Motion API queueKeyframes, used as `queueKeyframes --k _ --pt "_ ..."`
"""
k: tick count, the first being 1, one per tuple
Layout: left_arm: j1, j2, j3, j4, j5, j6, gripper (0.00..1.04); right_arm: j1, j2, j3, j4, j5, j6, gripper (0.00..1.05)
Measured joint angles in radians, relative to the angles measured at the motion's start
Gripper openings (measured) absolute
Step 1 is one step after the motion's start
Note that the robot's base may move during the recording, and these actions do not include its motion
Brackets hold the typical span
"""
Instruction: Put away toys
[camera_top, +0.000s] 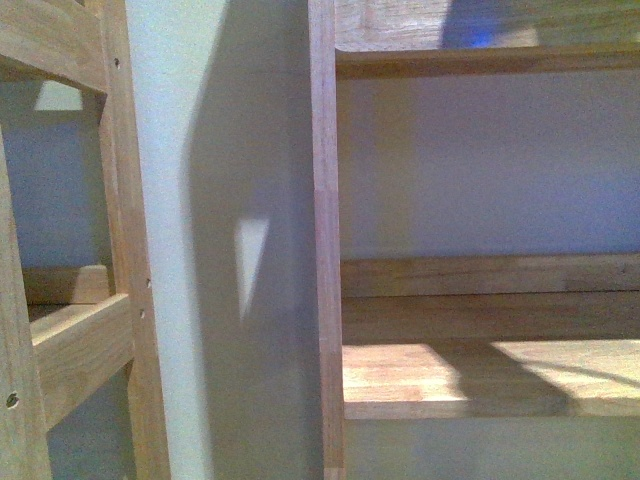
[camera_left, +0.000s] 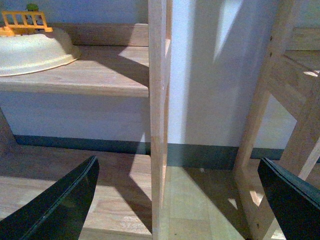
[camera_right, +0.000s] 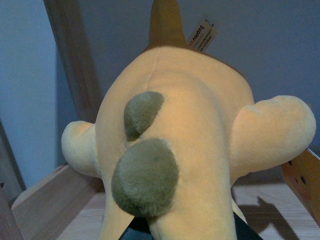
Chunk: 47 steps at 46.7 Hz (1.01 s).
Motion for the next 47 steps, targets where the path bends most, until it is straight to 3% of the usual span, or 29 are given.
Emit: queueKeyframes --k 17,38,47 --pt "0.000 0.000 0.000 0.000 0.000 0.000 0.99 0.152 0.203 0.225 -0.066 -0.004 0.135 0.07" --pt "0.000 0.000 0.000 0.000 0.000 0.000 0.99 0.141 0.243 0.237 -0.063 -0.043 0.375 0.07" --pt "0.000 0.000 0.000 0.000 0.000 0.000 0.99 0.142 0.233 0.184 -0.026 0.045 0.383 0.07"
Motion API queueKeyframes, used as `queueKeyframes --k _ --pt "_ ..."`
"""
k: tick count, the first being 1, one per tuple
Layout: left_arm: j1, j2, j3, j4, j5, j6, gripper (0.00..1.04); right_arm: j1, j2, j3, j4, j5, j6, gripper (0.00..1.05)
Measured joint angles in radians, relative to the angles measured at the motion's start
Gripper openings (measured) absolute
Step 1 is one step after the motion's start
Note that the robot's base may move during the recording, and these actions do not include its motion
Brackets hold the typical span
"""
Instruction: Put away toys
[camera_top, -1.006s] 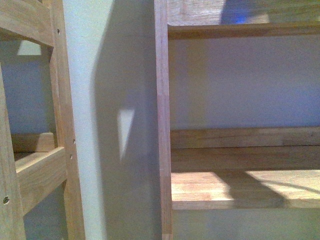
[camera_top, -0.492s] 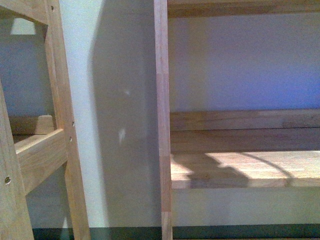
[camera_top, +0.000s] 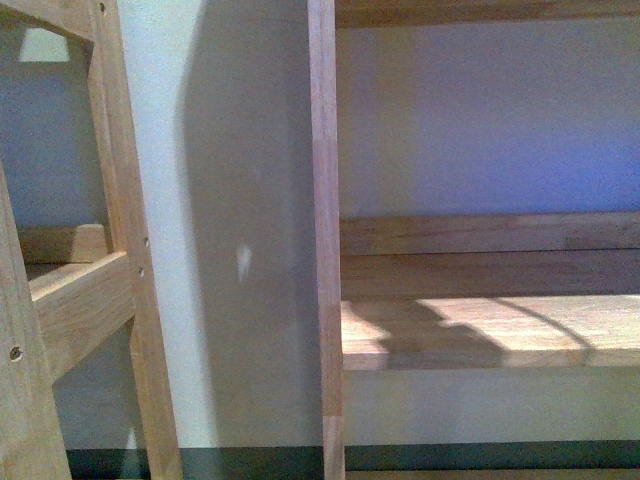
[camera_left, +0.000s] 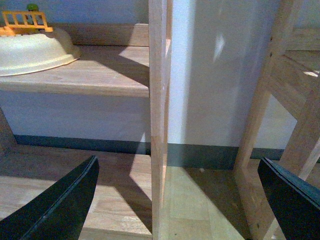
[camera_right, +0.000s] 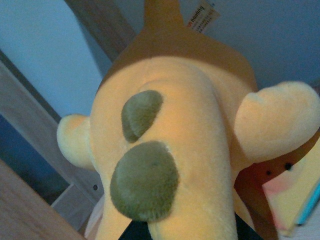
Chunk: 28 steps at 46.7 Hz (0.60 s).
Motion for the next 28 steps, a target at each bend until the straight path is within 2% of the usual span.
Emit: queueKeyframes --k 4,13,20,24,28 --pt "0.000 0.000 0.000 0.000 0.000 0.000 0.99 0.000 0.000 0.004 -0.021 0.014 0.010 0.07" --pt "0.000 0.000 0.000 0.000 0.000 0.000 0.99 -0.004 0.025 0.092 -0.122 -0.052 0.073 0.07" --pt "0.000 0.000 0.000 0.000 0.000 0.000 0.99 -0.013 0.040 0.132 -0.193 -0.030 0.099 0.07" --pt "0.000 0.000 0.000 0.000 0.000 0.000 0.99 -0.015 0.040 0.132 -0.211 -0.007 0.091 0.25" --pt "0.000 0.000 0.000 0.000 0.000 0.000 0.99 -0.015 0.039 0.130 -0.209 -0.003 0.078 0.35"
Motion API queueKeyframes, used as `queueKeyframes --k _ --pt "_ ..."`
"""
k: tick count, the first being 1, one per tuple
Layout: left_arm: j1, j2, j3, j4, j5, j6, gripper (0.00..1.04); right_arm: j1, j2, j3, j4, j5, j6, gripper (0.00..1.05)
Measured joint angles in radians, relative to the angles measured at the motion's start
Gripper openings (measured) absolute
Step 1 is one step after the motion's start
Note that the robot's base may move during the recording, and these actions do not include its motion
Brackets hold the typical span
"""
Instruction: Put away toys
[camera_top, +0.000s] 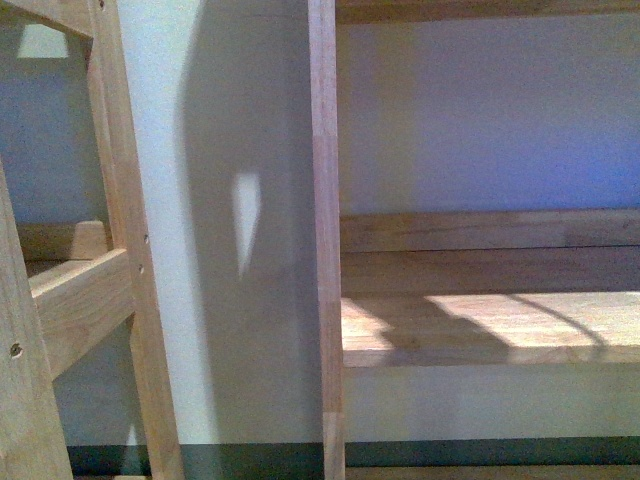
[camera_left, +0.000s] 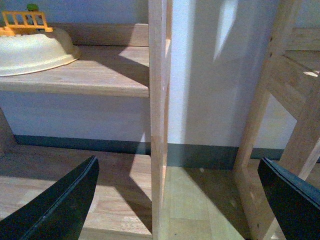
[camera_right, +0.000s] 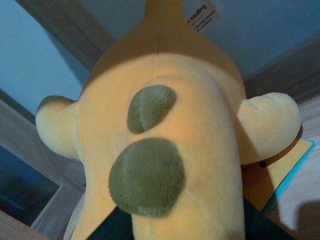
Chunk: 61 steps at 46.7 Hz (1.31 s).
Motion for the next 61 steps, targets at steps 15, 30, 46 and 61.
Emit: queueKeyframes --k 15,30,46,61 --pt "0.000 0.000 0.000 0.000 0.000 0.000 0.99 0.003 -0.046 -0.058 0.039 0.182 -0.187 0.87" --pt "0.000 0.000 0.000 0.000 0.000 0.000 0.99 0.026 -0.217 -0.264 0.193 0.231 -0.347 0.98" --pt "0.000 0.000 0.000 0.000 0.000 0.000 0.99 0.118 -0.524 -0.632 0.412 0.185 -0.505 0.98" --pt "0.000 0.000 0.000 0.000 0.000 0.000 0.99 0.185 -0.919 -1.107 0.467 0.135 -0.521 0.98"
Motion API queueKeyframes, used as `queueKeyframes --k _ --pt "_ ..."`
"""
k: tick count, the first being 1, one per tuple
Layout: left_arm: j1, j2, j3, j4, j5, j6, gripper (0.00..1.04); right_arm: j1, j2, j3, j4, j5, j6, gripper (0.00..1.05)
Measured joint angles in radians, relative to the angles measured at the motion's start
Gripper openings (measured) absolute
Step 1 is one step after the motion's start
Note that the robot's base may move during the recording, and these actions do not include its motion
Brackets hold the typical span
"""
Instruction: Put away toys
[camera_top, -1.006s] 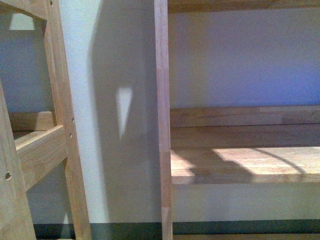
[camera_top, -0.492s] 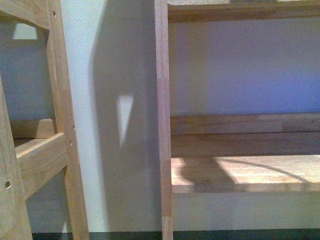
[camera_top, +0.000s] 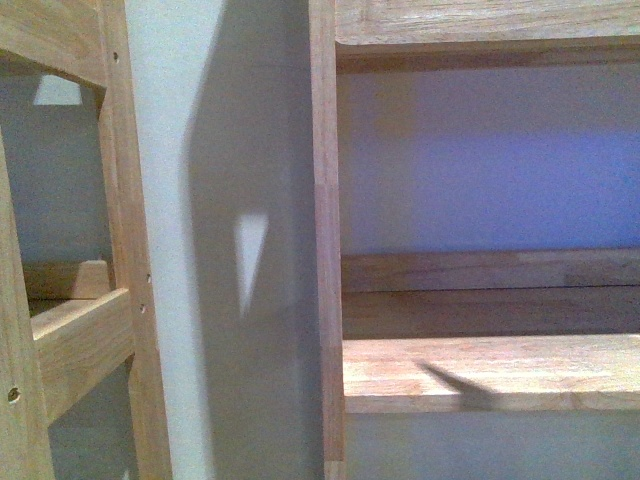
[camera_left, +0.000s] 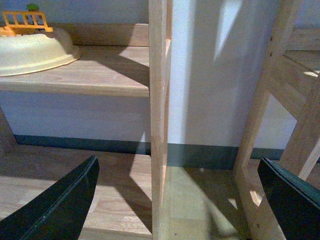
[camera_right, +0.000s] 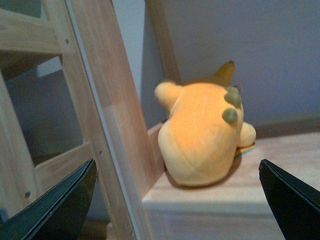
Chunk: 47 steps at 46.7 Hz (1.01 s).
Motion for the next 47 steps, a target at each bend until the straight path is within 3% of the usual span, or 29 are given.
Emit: queueKeyframes --k 7,25,38,43,47 --pt "0.000 0.000 0.000 0.000 0.000 0.000 0.99 -0.016 -0.164 -0.185 -0.012 -0.016 0.003 0.98" --pt "0.000 0.000 0.000 0.000 0.000 0.000 0.99 -0.208 -0.548 -0.589 -0.025 -0.065 0.014 0.98" --pt "0.000 0.000 0.000 0.000 0.000 0.000 0.99 -0.191 -0.690 -0.855 0.014 0.024 -0.114 0.98" --pt "0.000 0.000 0.000 0.000 0.000 0.000 0.99 -0.205 -0.746 -0.900 -0.229 0.047 -0.165 0.79" --pt "0.000 0.000 0.000 0.000 0.000 0.000 0.99 -0.245 -0.770 -0.950 -0.252 0.012 -0.176 0.63"
